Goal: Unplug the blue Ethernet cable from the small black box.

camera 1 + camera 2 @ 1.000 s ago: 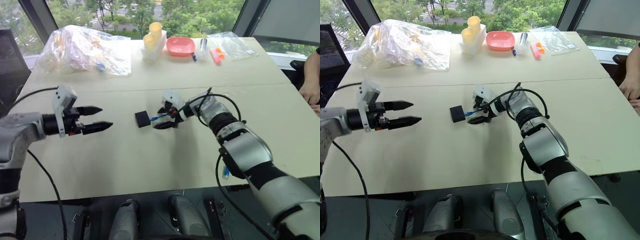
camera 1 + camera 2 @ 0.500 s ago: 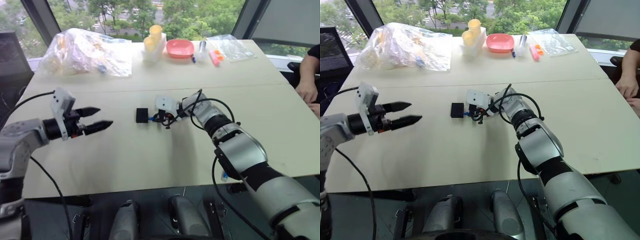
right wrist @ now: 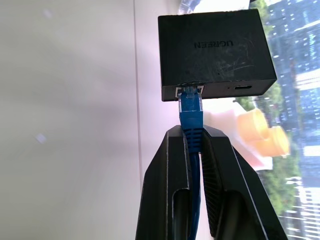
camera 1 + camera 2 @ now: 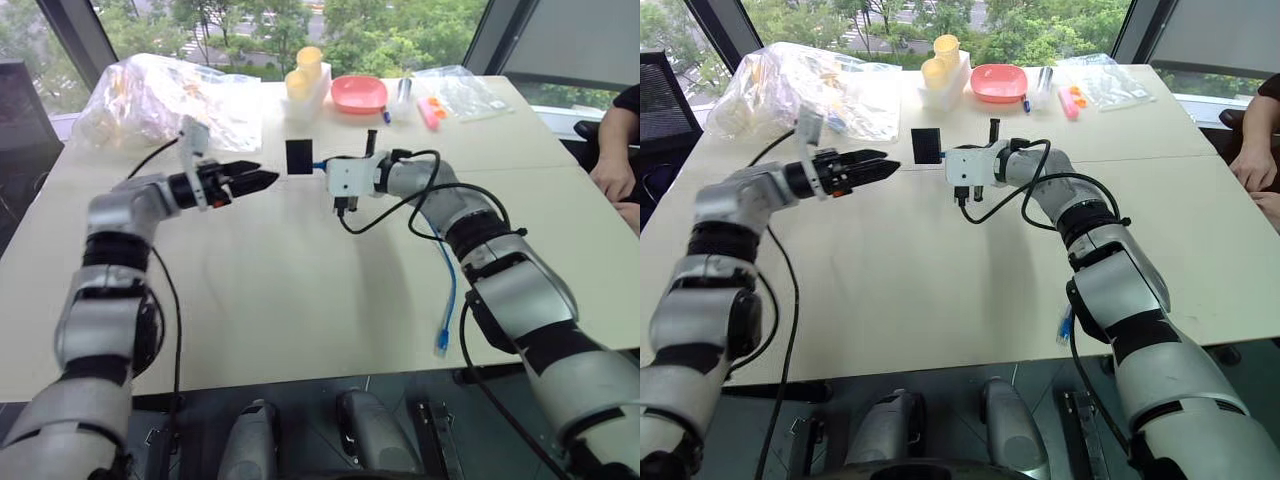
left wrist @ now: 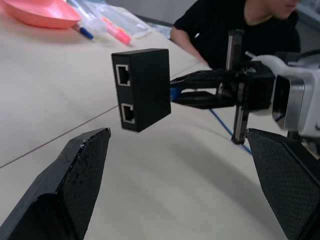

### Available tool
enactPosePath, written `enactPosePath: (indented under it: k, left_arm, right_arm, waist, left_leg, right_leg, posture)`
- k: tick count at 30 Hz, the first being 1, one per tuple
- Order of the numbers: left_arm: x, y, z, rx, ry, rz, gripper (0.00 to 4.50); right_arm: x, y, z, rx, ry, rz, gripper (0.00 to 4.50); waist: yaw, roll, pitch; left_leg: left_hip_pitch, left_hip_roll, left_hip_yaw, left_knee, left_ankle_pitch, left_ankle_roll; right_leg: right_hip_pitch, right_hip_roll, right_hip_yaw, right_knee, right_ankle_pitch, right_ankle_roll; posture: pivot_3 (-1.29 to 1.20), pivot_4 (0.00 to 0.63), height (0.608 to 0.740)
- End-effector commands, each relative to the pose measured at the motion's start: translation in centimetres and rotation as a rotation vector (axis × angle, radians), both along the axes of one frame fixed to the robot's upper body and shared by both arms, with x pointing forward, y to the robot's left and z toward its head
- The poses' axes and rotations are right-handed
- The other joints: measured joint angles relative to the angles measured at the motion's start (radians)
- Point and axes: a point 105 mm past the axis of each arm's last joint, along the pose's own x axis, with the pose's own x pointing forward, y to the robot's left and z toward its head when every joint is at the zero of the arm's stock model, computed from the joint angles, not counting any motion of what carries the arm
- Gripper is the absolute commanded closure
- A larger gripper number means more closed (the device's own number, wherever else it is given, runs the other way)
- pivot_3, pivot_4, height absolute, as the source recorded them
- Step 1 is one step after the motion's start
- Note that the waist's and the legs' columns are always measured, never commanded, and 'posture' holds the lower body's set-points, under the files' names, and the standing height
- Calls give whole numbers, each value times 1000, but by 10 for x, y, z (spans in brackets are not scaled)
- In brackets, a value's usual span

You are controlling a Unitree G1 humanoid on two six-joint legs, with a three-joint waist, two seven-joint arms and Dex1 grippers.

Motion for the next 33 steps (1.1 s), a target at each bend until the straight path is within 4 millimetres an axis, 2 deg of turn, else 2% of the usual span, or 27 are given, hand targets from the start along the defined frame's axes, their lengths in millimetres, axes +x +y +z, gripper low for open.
enactPosePath:
  k: [1,13,22,25,31,32,33]
  left_arm:
    - [7,-5,11,28,-54,2,0]
    - [11,-18,15,53,-74,-20,0]
    - [12,-25,19,44,-90,-25,0]
    - [12,-28,19,28,-87,-32,730]
    - [9,-33,18,15,-82,-63,3459]
    - [9,-33,17,18,-80,-65,3841]
    - [9,-33,16,21,-79,-65,3954]
  right_arm:
    - [-4,5,16,2,-86,40,4470]
    - [-22,8,25,-57,-239,141,4470]
    - [-31,12,26,-46,-246,173,4470]
    - [-33,14,27,-43,-248,181,4500]
    - [-36,15,27,-35,-244,185,4500]
    - [-37,15,26,-33,-237,183,4500]
    - [-37,14,25,-31,-224,180,4500]
  waist:
    - [-1,0,0]
    - [3,0,0]
    - [3,0,0]
    - [4,0,0]
    - [4,0,0]
    - [4,0,0]
    - [3,0,0]
  left_leg:
    - [0,0,0,0,0,0]
    - [-1,0,0,0,0,0]
    - [-1,0,-1,0,0,0]
    - [-1,0,-1,0,0,0]
    - [-1,0,-1,1,0,0]
    - [-1,0,-1,1,0,0]
    - [-1,0,-1,1,0,0]
  right_leg:
    - [0,0,0,0,0,0]
    - [0,0,0,0,0,0]
    - [0,0,0,1,0,0]
    - [0,0,0,1,0,0]
    - [0,0,0,1,0,0]
    - [0,0,0,1,0,0]
    - [0,0,0,1,0,0]
  posture:
    - [0,150,735]
    - [0,150,735]
    - [0,150,735]
    - [0,150,735]
    - [0,150,735]
    - [0,150,735]
    - [0,150,735]
